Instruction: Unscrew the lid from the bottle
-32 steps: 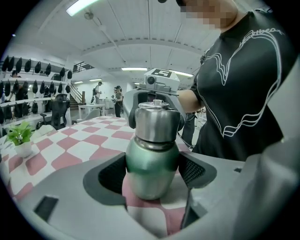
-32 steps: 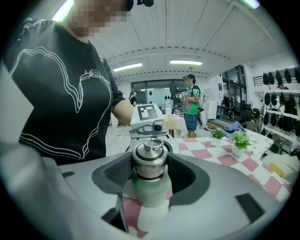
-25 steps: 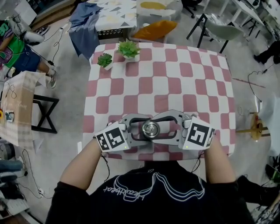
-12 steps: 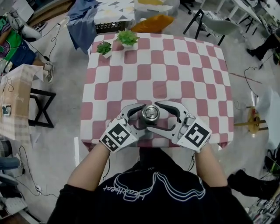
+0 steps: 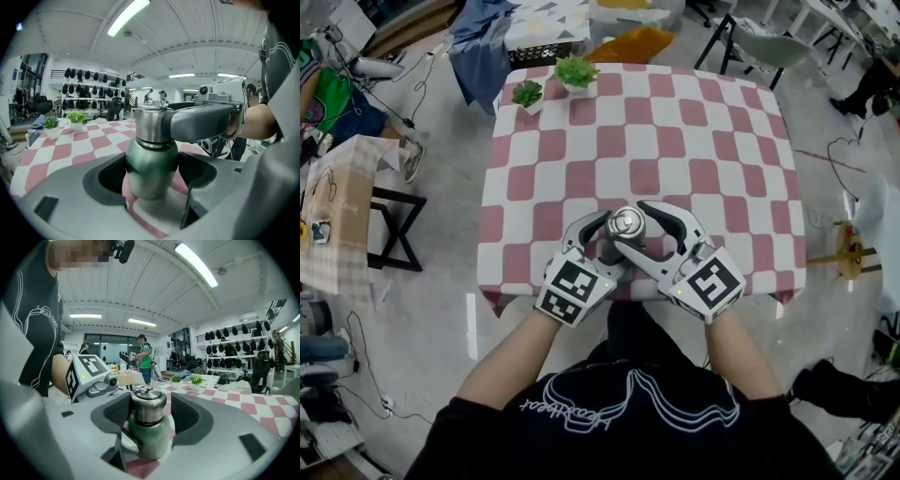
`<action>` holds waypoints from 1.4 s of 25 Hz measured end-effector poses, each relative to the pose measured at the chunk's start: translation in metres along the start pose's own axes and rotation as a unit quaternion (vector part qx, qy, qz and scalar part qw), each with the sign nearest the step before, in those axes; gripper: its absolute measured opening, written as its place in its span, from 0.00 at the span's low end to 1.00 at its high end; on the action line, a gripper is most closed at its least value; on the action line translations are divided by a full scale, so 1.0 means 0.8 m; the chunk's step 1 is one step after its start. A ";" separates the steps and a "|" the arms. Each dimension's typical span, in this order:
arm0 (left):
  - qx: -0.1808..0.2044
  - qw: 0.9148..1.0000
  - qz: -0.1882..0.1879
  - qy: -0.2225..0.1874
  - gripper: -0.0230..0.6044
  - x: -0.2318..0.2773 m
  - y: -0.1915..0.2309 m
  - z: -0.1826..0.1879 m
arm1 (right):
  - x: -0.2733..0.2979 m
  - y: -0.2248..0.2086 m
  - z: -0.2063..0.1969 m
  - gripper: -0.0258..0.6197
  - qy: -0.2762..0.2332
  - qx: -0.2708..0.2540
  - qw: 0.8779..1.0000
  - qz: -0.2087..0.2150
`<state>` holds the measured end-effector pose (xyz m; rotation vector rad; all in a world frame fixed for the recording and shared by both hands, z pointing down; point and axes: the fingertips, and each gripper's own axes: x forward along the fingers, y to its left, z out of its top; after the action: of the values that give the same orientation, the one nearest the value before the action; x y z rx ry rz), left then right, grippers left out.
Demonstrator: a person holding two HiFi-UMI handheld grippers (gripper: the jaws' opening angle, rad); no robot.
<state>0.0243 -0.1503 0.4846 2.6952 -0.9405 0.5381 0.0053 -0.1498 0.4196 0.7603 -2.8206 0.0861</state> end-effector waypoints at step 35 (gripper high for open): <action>0.088 0.971 -0.220 0.029 0.60 -0.001 0.001 0.000 | 0.014 0.004 0.000 0.42 0.055 -0.062 0.976 0.201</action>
<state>0.0230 -0.1506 0.4843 2.8971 -0.2695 0.6216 -0.0056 -0.1526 0.4223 0.1459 -2.7966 0.0142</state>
